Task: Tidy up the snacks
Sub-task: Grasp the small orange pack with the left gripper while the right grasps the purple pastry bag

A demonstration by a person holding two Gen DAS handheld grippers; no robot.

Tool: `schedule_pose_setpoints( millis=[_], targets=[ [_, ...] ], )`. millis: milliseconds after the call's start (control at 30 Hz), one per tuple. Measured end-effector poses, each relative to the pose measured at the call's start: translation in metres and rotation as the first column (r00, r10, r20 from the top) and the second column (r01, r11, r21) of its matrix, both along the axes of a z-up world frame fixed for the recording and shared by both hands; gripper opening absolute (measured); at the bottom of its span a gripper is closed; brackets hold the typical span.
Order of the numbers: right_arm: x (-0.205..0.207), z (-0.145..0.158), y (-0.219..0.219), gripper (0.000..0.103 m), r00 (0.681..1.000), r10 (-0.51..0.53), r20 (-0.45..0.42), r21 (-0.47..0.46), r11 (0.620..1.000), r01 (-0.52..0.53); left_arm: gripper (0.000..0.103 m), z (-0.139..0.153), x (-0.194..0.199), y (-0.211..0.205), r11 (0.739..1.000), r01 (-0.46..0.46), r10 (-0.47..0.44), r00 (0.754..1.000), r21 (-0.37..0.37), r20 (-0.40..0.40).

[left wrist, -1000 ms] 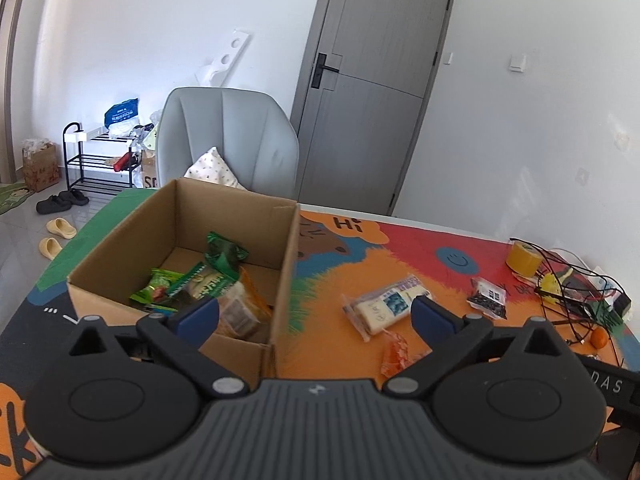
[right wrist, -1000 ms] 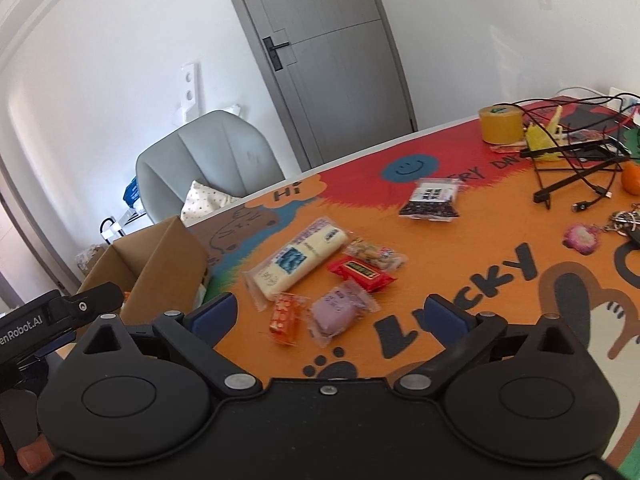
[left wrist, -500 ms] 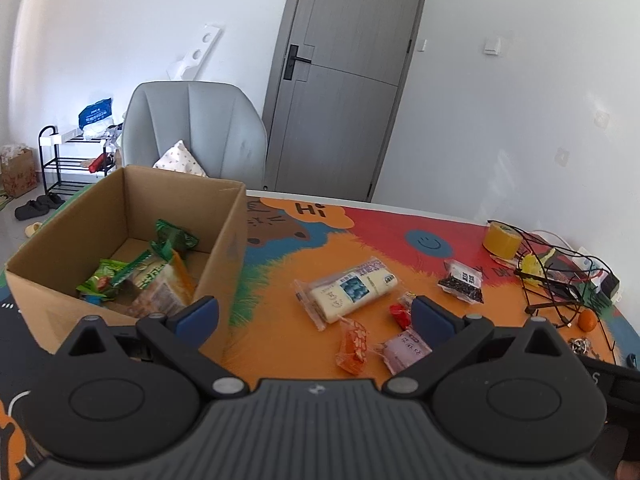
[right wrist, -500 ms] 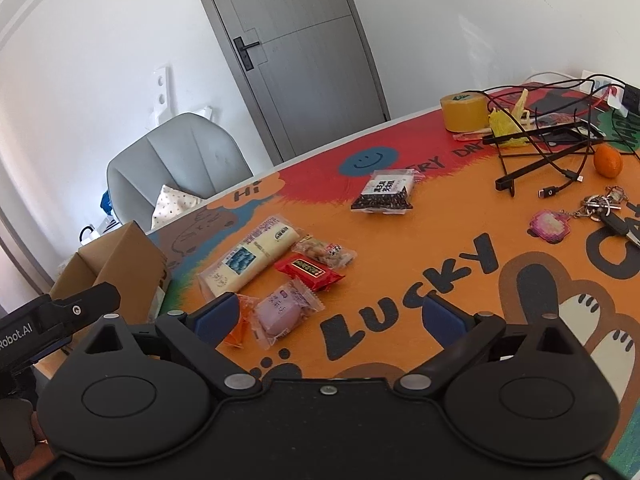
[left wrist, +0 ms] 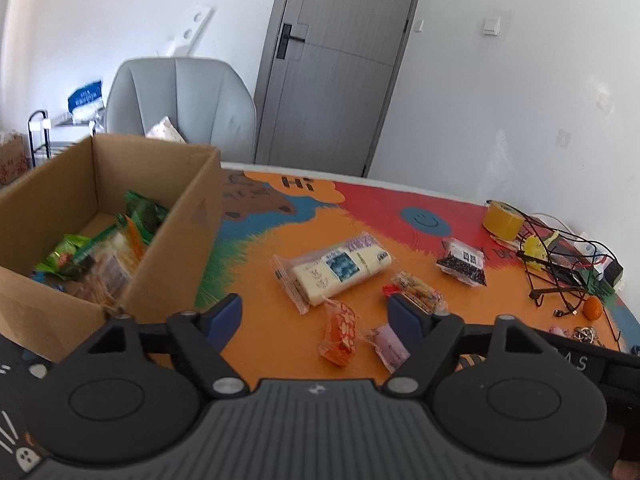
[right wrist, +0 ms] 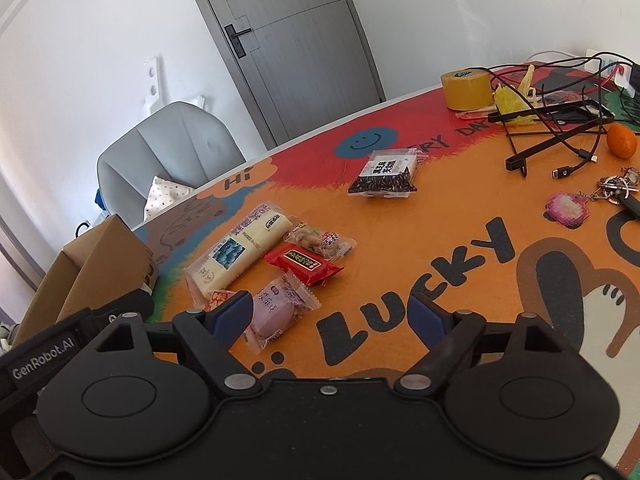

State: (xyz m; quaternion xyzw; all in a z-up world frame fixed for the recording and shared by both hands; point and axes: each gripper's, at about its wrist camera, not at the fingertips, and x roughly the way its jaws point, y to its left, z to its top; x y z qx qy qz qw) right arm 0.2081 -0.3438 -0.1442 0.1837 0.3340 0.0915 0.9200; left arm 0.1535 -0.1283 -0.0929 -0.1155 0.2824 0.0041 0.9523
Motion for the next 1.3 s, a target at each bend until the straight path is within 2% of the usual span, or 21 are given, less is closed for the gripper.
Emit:
schedule_pose_setpoints(
  millis=[200,467,567,667,733,1067,1300],
  targets=[
    [0.008,-0.007,0.001,0.078,1.0,0.003,-0.023,0.004,1.0,-0.003,0.055,-0.017,0.016,-0.007,1.0,0.008,-0.008,0.999,-0.008,-0.038],
    [0.023,-0.016,0.004,0.07,0.998,0.019,-0.056,0.021,1.0,-0.018,0.042,-0.031,0.035,-0.013,1.0,0.019,-0.02,0.997,-0.017,-0.078],
    [0.03,-0.018,0.005,0.069,0.997,0.027,-0.067,0.027,0.999,-0.025,0.039,-0.038,0.044,-0.015,0.999,0.023,-0.025,0.994,-0.023,-0.103],
    [0.036,-0.019,0.008,0.069,0.996,0.041,-0.078,0.027,0.999,-0.039,0.023,-0.043,0.05,-0.014,0.999,0.034,-0.038,0.991,-0.039,-0.129],
    [0.04,-0.02,0.012,0.069,0.995,0.049,-0.086,0.027,0.999,-0.047,0.019,-0.043,0.05,-0.012,0.998,0.034,-0.04,0.991,-0.046,-0.13],
    [0.051,-0.024,0.032,0.07,0.992,0.081,-0.096,0.008,0.997,-0.08,0.018,-0.034,0.043,0.004,0.999,0.004,-0.01,0.994,-0.047,-0.112],
    [0.056,-0.022,0.049,0.07,0.992,0.087,-0.092,-0.042,0.995,-0.091,0.018,-0.033,0.04,0.014,0.998,-0.021,0.015,0.995,-0.058,-0.102]
  ],
)
